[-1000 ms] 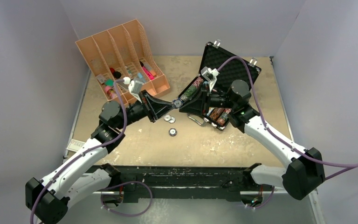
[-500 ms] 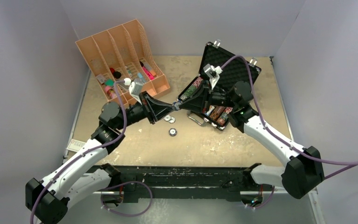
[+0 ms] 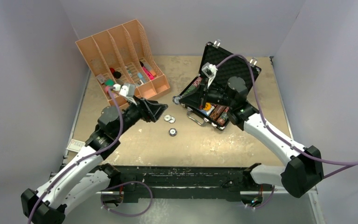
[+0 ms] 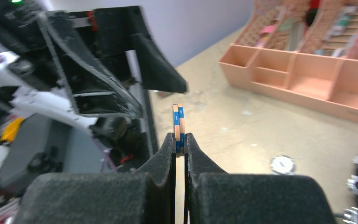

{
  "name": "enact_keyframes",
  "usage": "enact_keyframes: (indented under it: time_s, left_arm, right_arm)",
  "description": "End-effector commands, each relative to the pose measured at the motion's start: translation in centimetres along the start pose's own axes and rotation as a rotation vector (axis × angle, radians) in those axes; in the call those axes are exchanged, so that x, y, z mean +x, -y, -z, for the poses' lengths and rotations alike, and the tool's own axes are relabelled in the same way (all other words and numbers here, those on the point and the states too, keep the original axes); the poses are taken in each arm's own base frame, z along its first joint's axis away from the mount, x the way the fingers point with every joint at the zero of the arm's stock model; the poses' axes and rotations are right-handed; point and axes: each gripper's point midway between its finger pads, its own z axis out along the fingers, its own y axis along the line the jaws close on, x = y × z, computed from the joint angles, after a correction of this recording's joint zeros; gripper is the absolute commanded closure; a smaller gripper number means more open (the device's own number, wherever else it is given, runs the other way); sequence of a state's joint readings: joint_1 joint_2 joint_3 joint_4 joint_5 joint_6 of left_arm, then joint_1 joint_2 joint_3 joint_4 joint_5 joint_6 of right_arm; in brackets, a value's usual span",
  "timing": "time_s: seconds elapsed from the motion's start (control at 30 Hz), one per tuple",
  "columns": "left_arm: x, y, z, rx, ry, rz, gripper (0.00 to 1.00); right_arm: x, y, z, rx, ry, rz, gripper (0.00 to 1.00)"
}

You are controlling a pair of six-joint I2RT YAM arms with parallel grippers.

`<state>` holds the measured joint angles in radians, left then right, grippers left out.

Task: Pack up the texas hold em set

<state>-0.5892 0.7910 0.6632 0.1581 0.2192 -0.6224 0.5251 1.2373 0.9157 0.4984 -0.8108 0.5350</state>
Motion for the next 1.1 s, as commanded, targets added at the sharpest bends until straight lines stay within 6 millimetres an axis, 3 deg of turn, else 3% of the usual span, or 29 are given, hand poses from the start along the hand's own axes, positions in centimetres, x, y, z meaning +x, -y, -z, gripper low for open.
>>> enact_keyframes:
  time_s: [0.0,0.17,0.23,0.43,0.67,1.07]
  left_arm:
    - [-5.2,-3.7,2.6,-0.288,0.193,-0.08,0.35]
    - [-6.5,-5.8,4.4,-0.435,0.246,-0.098,0.34]
    - [-6.5,-6.1,4.5,-0.457,0.243,-0.103,0.34]
    - [-6.3,-6.6,4.4,-0.481,0.224,-0.111,0.34]
    - [-5.6,-6.5,3.7,-0.466,0.19,-0.111,0.34]
    - [-5.2,-6.8,3.4,-0.472,0.168,-0.116,0.34]
  right_arm:
    - [-2.1,4.7,0.4,0.273,-0.021,0.173,1.0]
    - [-1.4,11.9,2.0,0.595,-0.129,0.253,1.0]
    - [-0.2,14.5,2.6,0.69,-0.198,0.254,1.0]
    - [3.2,19.5,3.3,0.846,-0.342,0.236,1.0]
    - [6.9,22.6,2.6,0.842,-0.501,0.224,1.0]
    - [9.1,24.6,1.6,0.812,-0.582,0.216,1.0]
